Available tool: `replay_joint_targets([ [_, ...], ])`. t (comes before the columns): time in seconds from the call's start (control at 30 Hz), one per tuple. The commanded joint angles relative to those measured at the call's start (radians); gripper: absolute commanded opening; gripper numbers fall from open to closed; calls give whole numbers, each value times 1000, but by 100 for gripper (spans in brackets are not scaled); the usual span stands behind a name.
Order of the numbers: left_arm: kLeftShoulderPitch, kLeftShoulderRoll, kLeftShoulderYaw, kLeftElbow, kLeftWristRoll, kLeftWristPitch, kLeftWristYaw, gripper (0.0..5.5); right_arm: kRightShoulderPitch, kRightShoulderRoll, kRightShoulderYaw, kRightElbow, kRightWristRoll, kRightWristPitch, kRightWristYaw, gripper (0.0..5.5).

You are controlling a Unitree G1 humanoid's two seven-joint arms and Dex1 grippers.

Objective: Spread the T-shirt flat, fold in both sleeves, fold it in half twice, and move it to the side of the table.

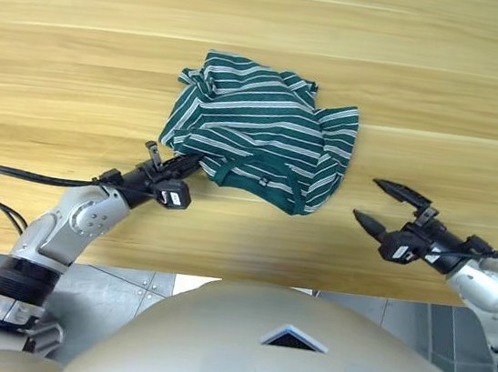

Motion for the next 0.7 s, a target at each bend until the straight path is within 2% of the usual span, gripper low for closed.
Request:
replay_joint_targets([
  [0.03,-11,-7,1,-12,-24,-19,-18,4,-19,-2,52,35,-67,34,37,361],
  [0.2,-12,-36,-16,-17,-29,-31,-18,4,-189,61,140,164,-210,97,-4,361],
  [0.4,-22,-70,-33,-10,-9,-31,-19,4,-350,95,233,351,-291,68,-92,361],
  [0.7,-43,-84,-40,9,5,-30,-14,4,-347,90,313,384,-288,25,-138,361],
])
